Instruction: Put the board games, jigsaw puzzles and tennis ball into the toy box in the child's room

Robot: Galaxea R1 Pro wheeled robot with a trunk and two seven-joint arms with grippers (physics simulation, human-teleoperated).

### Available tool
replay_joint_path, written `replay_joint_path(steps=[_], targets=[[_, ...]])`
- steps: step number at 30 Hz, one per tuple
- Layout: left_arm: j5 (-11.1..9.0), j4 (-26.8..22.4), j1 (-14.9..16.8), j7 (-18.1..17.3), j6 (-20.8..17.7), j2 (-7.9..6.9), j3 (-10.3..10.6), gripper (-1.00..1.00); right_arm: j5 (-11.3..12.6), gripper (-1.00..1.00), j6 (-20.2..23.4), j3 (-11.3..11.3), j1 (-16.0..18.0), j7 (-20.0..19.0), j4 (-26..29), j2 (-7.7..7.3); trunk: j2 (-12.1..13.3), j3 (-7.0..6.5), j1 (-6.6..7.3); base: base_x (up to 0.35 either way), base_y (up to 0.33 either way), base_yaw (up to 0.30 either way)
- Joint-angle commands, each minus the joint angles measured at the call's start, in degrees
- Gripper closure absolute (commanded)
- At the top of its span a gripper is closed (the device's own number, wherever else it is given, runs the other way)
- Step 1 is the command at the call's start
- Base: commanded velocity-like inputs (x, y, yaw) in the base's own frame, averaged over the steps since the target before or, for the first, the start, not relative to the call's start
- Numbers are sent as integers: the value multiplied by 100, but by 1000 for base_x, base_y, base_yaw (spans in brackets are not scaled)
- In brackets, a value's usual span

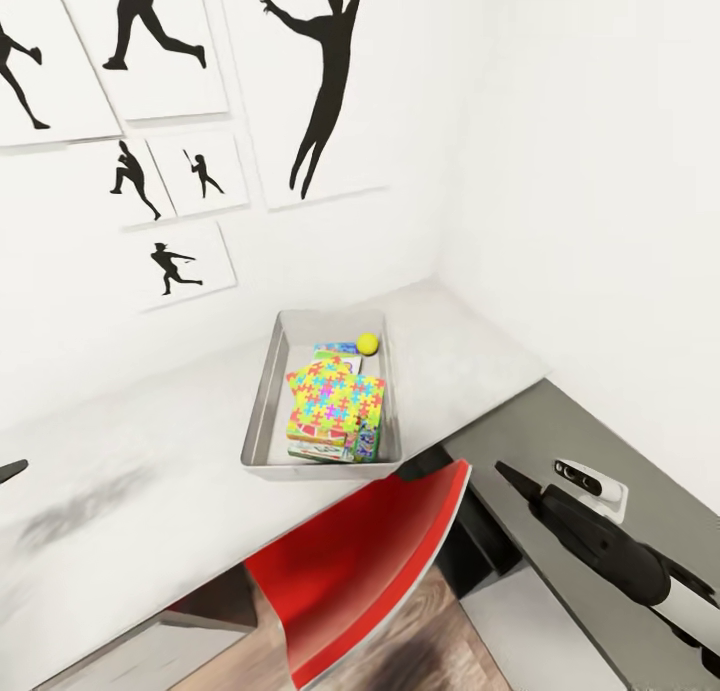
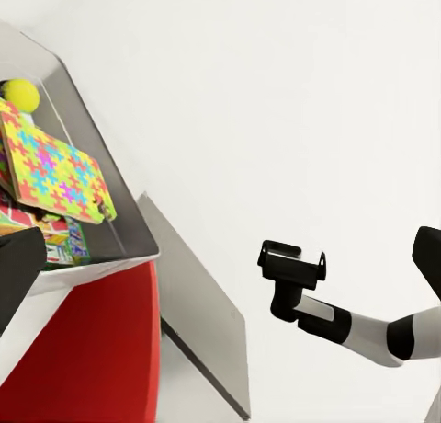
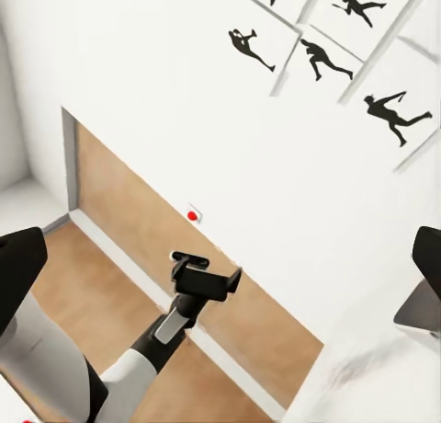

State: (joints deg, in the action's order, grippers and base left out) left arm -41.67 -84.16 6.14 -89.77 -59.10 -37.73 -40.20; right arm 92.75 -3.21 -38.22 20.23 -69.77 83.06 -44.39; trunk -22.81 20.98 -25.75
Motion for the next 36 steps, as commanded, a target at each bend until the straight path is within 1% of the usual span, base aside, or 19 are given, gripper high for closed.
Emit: replay_joint_path(steps=[1, 5, 12, 15, 27, 36], targets=[[4, -2, 1, -23, -66, -8, -4, -100, 43, -100, -35, -33, 16, -17, 0, -8, -11, 2, -4, 0, 0, -203], [2, -7, 1, -23, -84, -20, -5, -100, 36, -100, -38, -30, 16, -29, -1, -14, -11, -29, -4, -74, 0, -203], [1, -12, 1, -23, -90, -28, -4, -100, 19, -100, -39, -29, 16, -36, -1, -23, -11, -84, -4, -253, 43, -203], [4, -12, 1, -23, -89, -29, 1, -100, 16, -100, -43, -28, 17, -36, -1, -30, -11, -107, -4, -130, 21, -203], [27, -12, 1, -23, -72, -14, -7, -100, 0, -100, -48, -27, 16, -37, -1, -35, -11, -201, -4, -17, 9, -204], [27, -11, 1, -23, -46, -17, -17, -100, 4, -100, -42, -27, 16, -42, -45, -39, -11, -271, -4, 0, 152, -205]])
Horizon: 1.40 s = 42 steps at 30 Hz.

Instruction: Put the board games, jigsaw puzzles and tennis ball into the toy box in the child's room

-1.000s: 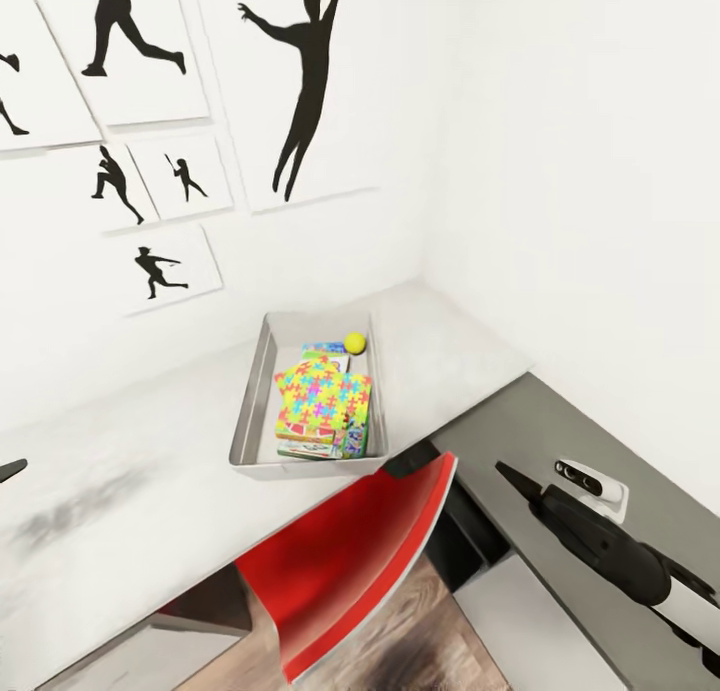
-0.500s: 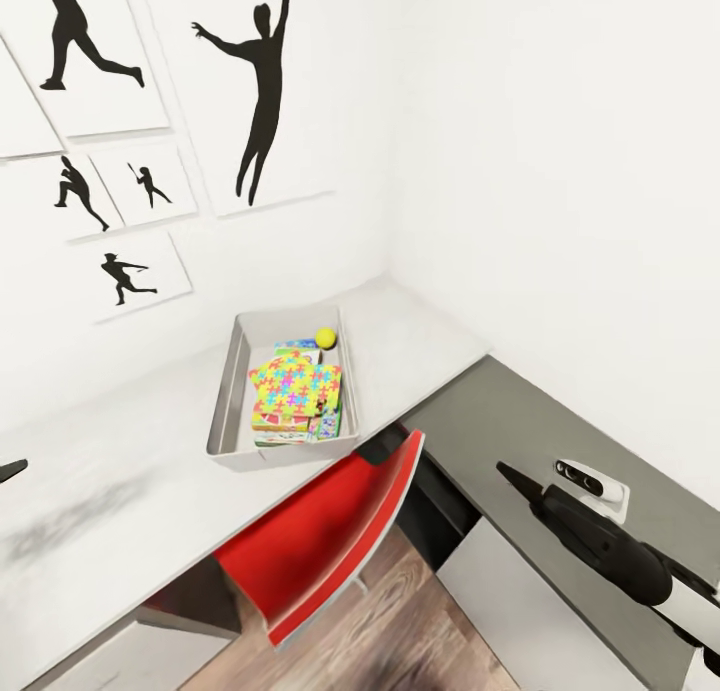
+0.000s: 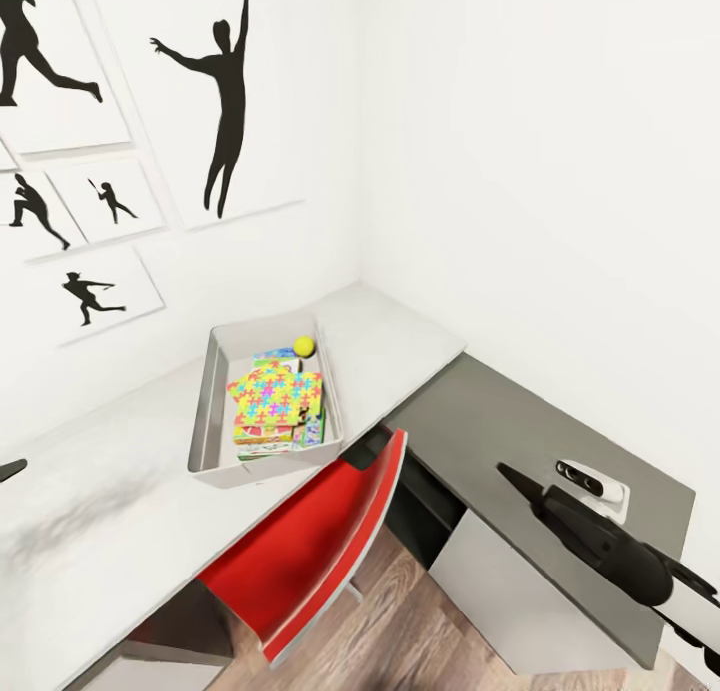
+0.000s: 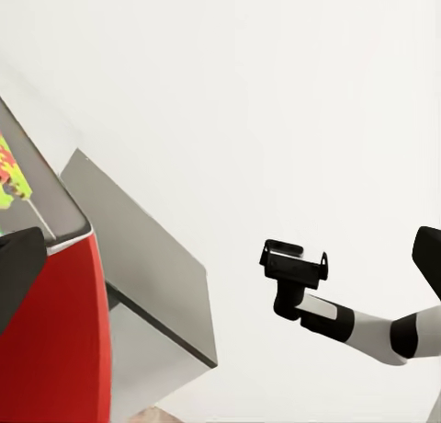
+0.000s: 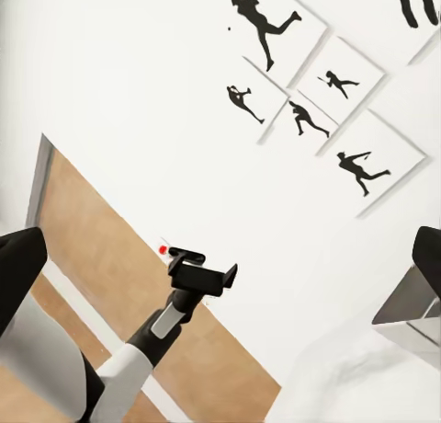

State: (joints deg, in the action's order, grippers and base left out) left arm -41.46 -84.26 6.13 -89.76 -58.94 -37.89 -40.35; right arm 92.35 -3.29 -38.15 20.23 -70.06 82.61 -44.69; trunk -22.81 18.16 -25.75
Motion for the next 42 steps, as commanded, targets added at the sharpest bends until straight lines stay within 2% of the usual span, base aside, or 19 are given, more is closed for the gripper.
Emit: replay_joint_path(steps=[1, 8, 21, 29, 42], targets=[[3, 0, 2, -24, -56, -1, -9, -100, 46, -100, -33, -35, 16, -32, -12, -10, -11, 2, -4, 0, 44, -205], [-2, 4, 2, -24, -48, 1, -57, -100, 67, -100, -32, -35, 16, -248, -170, -13, -11, -52, -4, -50, 101, -205], [-2, 6, 2, -24, -38, 1, -70, -100, 79, -100, -31, -35, 16, -290, -227, -13, -11, -154, -4, -156, 87, -205], [-2, 7, 2, -24, -38, 9, -170, -100, 81, -100, -40, -35, 17, -305, -227, -13, -11, -216, -4, -30, 18, -205], [-4, 7, 2, -24, -34, 13, -184, -100, 69, -100, -40, -33, 18, -445, -265, -21, -11, -317, -4, -37, 31, -205]])
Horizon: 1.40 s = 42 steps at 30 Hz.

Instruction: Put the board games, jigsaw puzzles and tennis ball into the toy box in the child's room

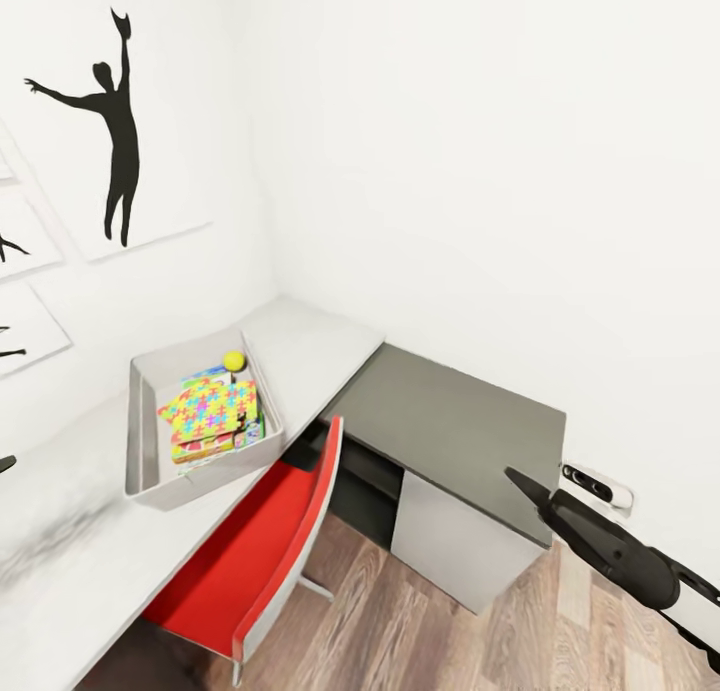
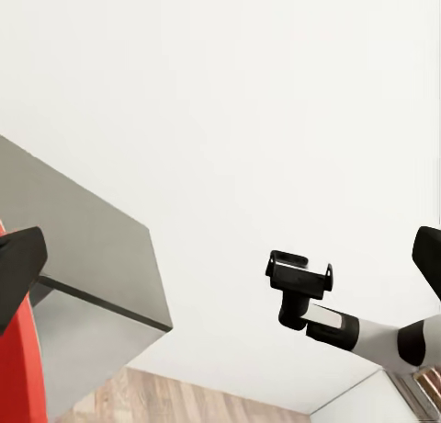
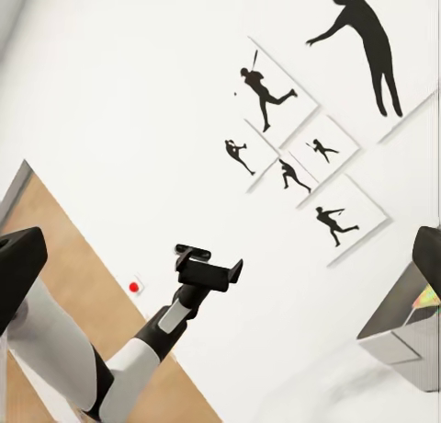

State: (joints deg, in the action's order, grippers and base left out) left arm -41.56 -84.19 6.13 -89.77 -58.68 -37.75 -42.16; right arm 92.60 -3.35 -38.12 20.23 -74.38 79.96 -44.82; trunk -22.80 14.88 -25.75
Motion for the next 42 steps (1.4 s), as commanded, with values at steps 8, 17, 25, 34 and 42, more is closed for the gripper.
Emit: replay_joint_path(steps=[8, 17, 25, 34, 42], targets=[[0, -1, 2, -23, -57, 4, -3, -100, 47, -100, -35, -33, 16, -37, -15, -9, -12, -51, -4, -1, 1, -205], [-1, -1, 2, -23, -56, 4, -3, -100, 44, -100, -35, -29, 17, -42, -15, -9, -12, -122, -4, 0, 0, -205], [-2, -1, 2, -23, -56, 4, -6, -100, 39, -100, -35, -31, 16, -42, -15, -9, -12, -184, -4, -18, 0, -205], [-2, -1, 2, -23, -56, 4, -9, -100, 39, -100, -35, -30, 16, -42, -15, -9, -12, -254, -4, -73, 0, -205], [-2, -1, 2, -23, -55, 4, -8, -100, 41, -100, -35, -29, 16, -49, -15, -9, -12, -316, -4, -100, 0, -205]])
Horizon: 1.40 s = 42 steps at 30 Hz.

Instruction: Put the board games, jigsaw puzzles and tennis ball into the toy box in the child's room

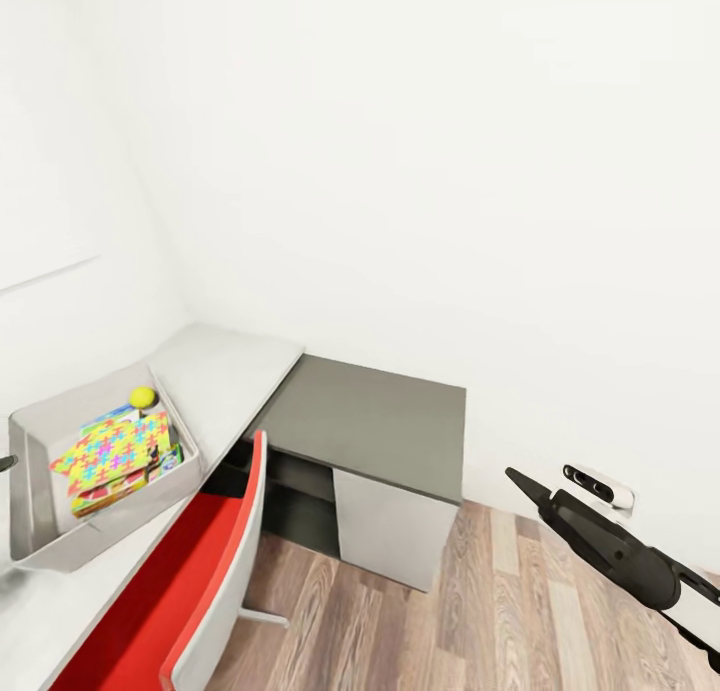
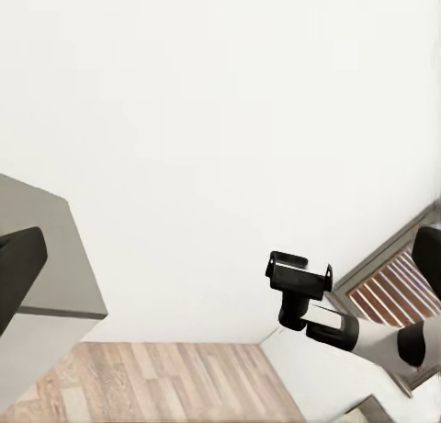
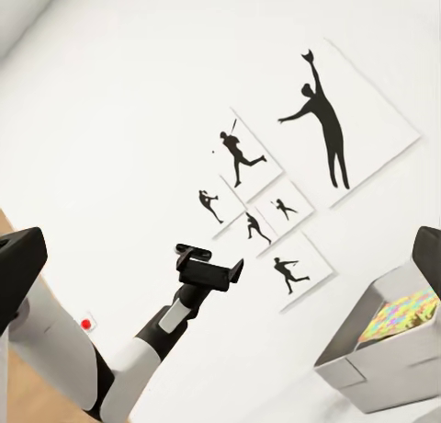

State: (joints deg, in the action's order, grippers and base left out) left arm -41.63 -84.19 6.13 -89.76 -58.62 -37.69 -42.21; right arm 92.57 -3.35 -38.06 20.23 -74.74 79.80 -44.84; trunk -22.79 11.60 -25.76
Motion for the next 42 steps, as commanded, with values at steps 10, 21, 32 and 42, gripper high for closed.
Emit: replay_joint_path(steps=[10, 21, 32, 42], targets=[[6, -1, 3, -24, -55, -2, -5, -100, 43, -100, -42, -36, 17, -66, 1, -8, -13, -66, -3, -187, 0, -205], [6, -1, 3, -24, -53, 15, -7, -100, 44, -100, -43, -35, 17, -96, -27, -8, -13, -152, -3, -26, 0, -205], [6, -1, 3, -24, -53, 24, -7, -100, 42, -100, -43, -37, 17, -95, -42, -8, -13, -238, -3, 0, 0, -205], [6, -13, 3, -24, -53, 36, -3, -100, 0, -100, -145, -36, 17, -78, -19, -8, -13, -318, -3, 0, -67, -185]])
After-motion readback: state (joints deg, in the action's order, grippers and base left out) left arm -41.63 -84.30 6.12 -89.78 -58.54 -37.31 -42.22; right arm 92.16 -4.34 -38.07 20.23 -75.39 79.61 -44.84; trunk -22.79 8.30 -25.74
